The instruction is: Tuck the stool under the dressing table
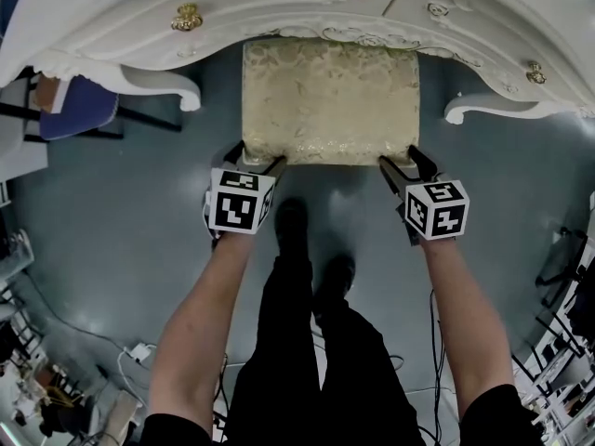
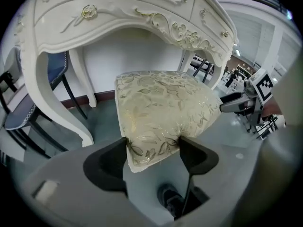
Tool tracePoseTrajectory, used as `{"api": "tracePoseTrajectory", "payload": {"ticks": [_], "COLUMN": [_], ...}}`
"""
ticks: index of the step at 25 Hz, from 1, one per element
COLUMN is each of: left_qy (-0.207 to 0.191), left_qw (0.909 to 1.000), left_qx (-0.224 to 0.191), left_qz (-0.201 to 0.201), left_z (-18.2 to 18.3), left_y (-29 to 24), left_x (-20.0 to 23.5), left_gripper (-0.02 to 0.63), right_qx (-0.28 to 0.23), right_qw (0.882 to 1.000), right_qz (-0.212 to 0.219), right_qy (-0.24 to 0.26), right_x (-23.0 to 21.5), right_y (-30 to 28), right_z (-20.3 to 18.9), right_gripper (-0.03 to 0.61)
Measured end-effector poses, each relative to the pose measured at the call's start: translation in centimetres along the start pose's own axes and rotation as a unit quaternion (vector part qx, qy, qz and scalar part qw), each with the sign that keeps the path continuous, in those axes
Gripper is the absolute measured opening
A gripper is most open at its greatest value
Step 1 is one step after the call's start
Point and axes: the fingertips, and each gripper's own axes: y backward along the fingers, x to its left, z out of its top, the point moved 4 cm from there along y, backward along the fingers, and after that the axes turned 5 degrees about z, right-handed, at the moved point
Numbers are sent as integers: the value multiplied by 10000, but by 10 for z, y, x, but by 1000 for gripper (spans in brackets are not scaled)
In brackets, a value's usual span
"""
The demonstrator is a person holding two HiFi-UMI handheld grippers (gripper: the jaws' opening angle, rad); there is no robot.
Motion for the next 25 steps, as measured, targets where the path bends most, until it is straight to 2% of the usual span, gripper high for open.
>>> {"api": "tracePoseTrajectory", "payload": {"ticks": [12,16,20,23,25], "left_qy": [-33,-37,16,239,306], "left_qw": [9996,9988,9972,9953,9948], "left_qx": [-279,-494,-742,-927,-957], "left_qz": [-46,41,80,123,161], "left_z": [58,78,103,106,96], "left_y": [-28,-39,-47,-39,-33], "left_x": [33,48,67,74,75], "left_gripper": [370,370,364,336,263], "right_qx": [-485,-800,-833,-734,-804], "right_qw": [9987,9965,9965,9972,9963], "right_qz": [-107,-208,-106,-146,-294], "right_qy": [106,96,21,-24,-116], "right_x": [-26,-33,-38,-36,-37], "right_y": [-32,-44,-57,-57,-48], "right_z": [58,77,101,111,110], "right_gripper": [284,282,282,284,252]}}
